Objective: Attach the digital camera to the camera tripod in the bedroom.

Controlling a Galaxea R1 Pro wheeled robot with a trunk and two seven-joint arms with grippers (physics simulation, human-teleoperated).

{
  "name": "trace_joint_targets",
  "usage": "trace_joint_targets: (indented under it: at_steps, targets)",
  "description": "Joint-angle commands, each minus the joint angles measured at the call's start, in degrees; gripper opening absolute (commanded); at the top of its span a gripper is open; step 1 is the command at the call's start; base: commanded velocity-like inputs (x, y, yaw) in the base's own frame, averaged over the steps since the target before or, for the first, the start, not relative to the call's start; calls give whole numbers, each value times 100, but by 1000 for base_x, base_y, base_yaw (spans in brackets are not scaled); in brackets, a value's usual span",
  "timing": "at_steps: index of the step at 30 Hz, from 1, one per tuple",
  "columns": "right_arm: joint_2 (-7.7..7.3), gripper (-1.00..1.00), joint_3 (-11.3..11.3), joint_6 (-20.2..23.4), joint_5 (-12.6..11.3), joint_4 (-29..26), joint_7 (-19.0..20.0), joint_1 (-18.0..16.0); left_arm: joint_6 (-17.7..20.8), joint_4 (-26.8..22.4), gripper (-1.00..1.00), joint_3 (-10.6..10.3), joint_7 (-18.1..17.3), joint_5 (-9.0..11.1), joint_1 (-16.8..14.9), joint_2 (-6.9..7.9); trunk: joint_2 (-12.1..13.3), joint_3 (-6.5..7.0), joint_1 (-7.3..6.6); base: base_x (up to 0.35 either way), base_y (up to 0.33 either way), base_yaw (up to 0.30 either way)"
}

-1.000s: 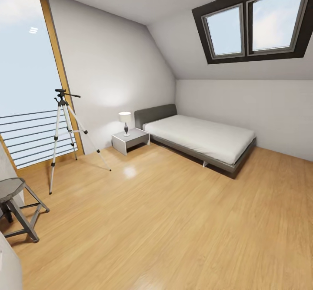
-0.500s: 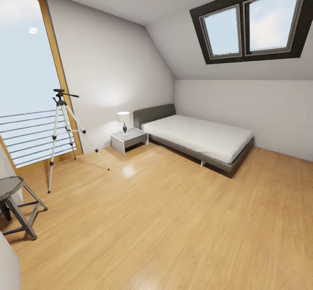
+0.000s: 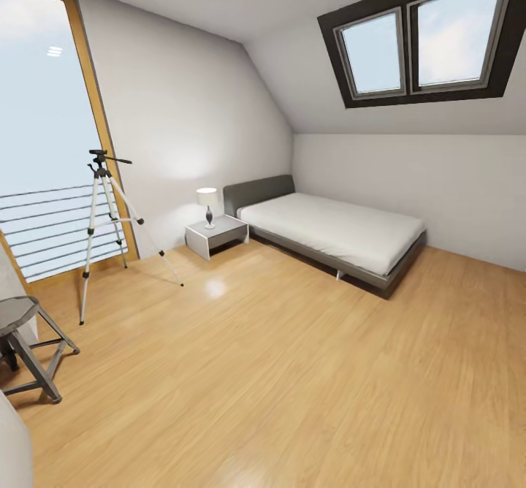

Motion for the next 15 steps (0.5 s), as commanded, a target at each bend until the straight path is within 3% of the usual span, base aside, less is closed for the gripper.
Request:
trace_joint_targets:
  at_steps: [1,8,15]
  targets:
    - [0,100,3,-16,7,1,-6,-1,-13,-2,100,2,-1,42,0,-1,-3,-5,0,-73,-1,0]
    - [0,100,3,-16,7,3,-6,-1,-14,-2,100,5,-1,42,0,-1,-3,-5,0,-195,26,0]
    - [0,100,3,-16,7,3,-6,-1,-14,-1,100,5,-1,42,0,4,-3,-5,0,-72,18,0]
